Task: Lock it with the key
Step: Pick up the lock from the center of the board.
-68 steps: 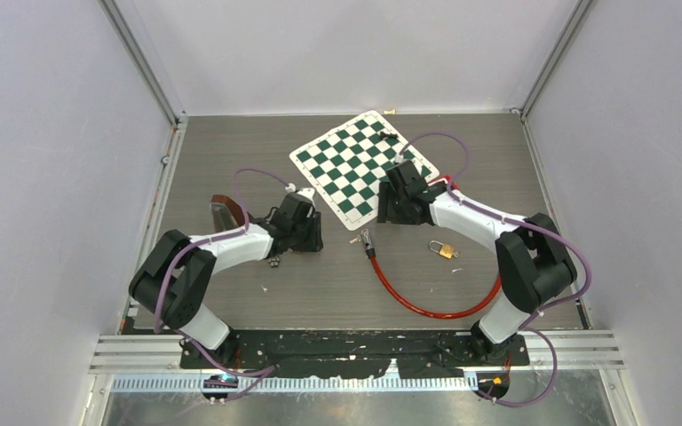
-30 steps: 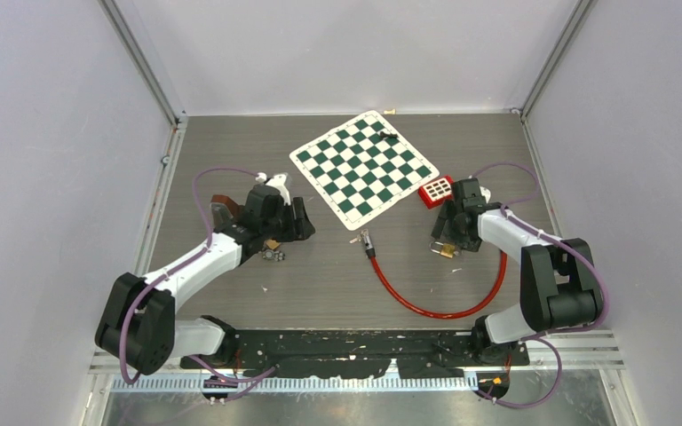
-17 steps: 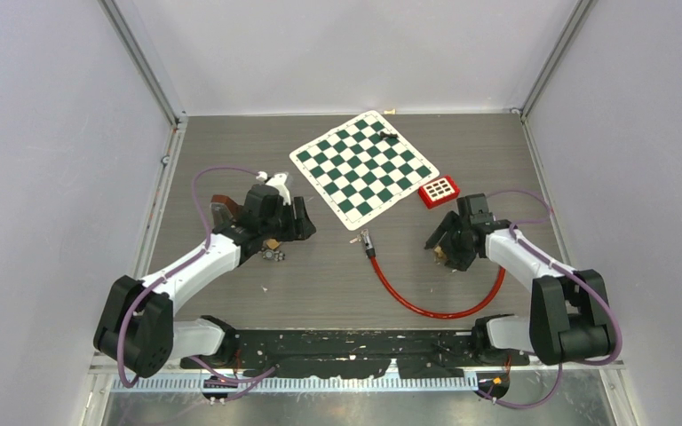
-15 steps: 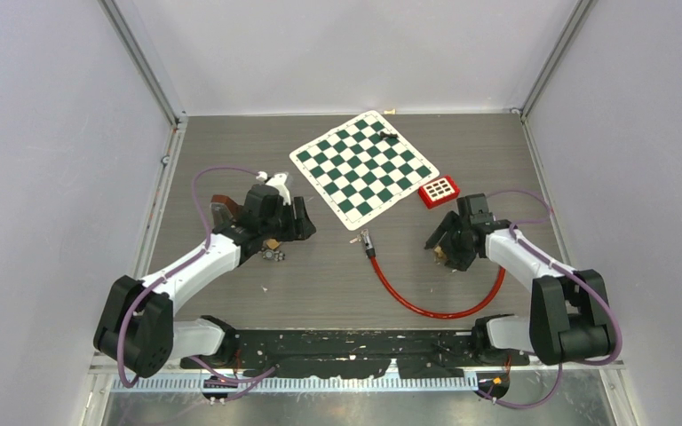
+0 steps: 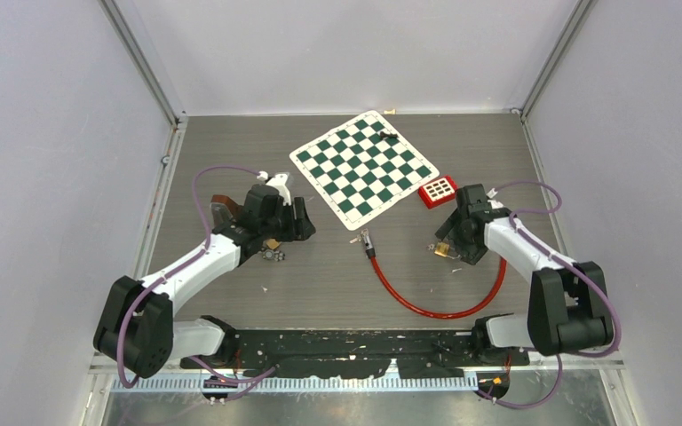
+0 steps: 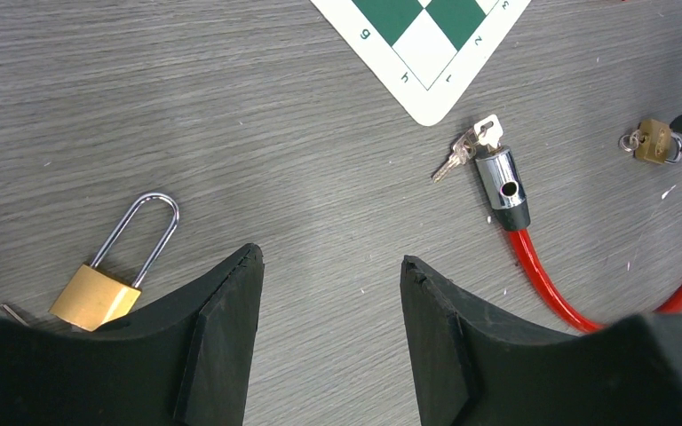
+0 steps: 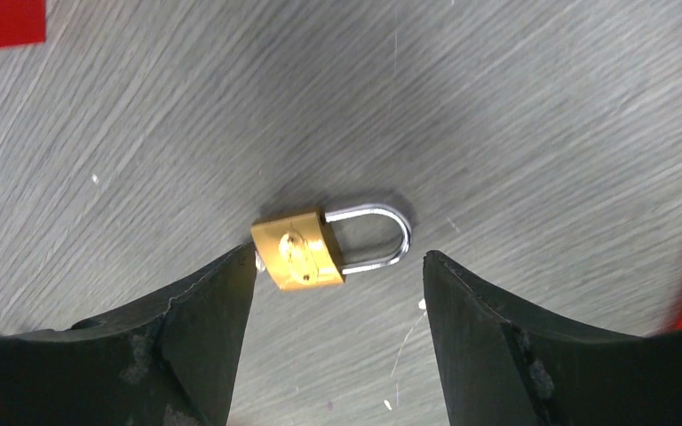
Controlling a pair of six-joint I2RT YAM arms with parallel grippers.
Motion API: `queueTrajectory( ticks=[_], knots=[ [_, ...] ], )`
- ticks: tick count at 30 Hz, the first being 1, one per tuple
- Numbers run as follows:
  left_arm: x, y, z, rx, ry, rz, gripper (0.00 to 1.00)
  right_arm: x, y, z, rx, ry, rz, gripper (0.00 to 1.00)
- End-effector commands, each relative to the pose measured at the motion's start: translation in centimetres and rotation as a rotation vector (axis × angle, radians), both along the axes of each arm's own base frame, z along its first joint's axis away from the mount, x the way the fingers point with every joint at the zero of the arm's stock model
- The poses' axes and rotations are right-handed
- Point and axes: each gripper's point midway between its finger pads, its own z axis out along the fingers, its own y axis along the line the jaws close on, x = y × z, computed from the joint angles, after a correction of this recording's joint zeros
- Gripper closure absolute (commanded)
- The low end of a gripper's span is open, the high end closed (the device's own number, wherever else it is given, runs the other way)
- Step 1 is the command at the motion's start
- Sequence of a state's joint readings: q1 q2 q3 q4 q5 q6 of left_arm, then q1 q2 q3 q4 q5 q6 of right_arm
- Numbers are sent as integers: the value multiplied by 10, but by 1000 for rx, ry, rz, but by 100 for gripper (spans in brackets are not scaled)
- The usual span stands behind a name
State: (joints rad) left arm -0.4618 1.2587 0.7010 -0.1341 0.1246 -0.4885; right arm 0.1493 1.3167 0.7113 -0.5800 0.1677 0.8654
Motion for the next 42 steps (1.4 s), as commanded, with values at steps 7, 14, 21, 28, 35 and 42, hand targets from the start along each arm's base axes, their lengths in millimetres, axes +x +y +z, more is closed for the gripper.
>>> queueTrajectory(
  ticks=[7, 14, 21, 28, 35, 42],
  knots=[
    [10, 6, 24, 20, -86, 14, 42, 22, -8, -6, -88, 7, 68, 23],
    [12, 6, 22, 29, -87, 18, 42, 33, -2, 0, -59, -45, 96, 24],
    [15, 5, 22, 29, -85, 14, 42, 64, 46, 11, 136, -167, 299, 31],
    [15, 6, 23, 27, -88, 17, 42, 72, 13, 25, -48, -136, 242, 32],
    [14, 6, 22, 26, -87, 19, 42, 53, 21, 32, -25, -125, 363, 34],
    [15, 6, 20, 23, -81, 19, 42, 8, 1, 19, -67, 58, 211, 35]
  ],
)
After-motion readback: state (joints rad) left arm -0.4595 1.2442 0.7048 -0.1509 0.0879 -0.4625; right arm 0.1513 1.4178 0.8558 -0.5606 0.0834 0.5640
